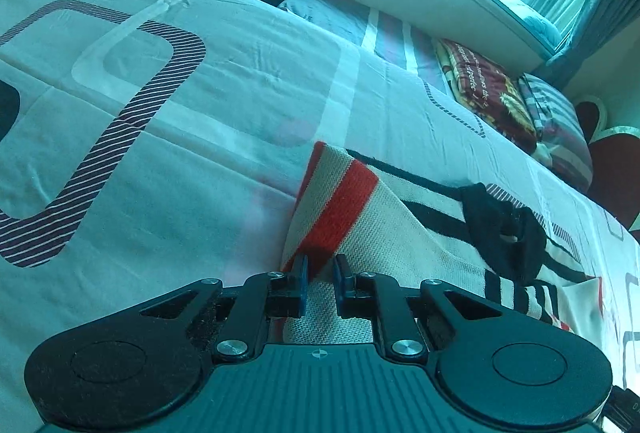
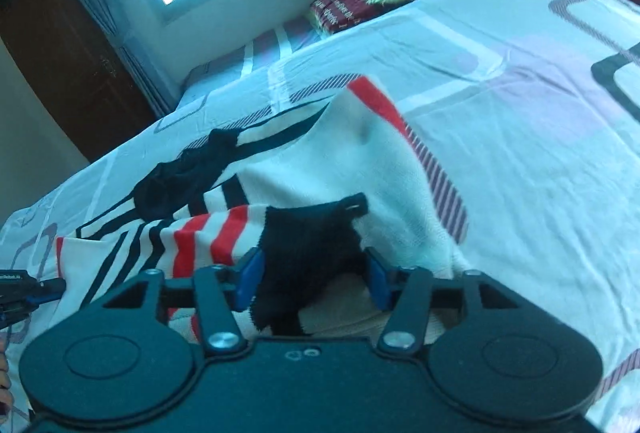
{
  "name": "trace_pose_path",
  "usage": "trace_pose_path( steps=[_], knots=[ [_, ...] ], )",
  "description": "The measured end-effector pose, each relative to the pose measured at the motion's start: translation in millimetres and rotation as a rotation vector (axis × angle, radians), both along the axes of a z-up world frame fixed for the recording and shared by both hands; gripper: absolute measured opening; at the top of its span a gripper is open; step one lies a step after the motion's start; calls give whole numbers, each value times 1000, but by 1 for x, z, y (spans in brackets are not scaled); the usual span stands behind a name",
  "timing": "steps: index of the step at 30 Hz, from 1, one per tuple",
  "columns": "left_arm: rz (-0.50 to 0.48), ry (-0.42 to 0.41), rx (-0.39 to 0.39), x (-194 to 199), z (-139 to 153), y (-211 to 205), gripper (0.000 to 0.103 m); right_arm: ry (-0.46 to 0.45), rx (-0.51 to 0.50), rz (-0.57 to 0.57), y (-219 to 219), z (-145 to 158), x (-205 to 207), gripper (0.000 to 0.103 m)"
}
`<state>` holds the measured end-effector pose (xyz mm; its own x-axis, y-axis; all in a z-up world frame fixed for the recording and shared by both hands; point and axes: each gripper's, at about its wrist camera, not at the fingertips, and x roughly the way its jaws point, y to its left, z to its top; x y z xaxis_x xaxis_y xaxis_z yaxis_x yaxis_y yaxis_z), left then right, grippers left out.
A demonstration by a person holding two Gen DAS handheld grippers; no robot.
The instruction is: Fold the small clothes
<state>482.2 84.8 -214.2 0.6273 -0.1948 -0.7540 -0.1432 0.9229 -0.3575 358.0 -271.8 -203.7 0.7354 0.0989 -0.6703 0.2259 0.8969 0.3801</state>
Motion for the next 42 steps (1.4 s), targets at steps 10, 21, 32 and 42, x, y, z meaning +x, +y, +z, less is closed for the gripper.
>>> trace_pose_path(
  steps=[10,21,32,42],
  knots=[
    [-7,-15,16,10,-11,-3,75,-31,-154,35,16,12,2,16],
    [-1,-91,122,18,-14,1,17,23,-228,9,12,-4,5,16],
    [-113,-176,129,-65,45,-21,17,-139,-242,-1,17,43,-21,49],
    [-192,-113,201,-126,-3,-49,7,-58,-188,127,48,17,-11,49]
  ],
)
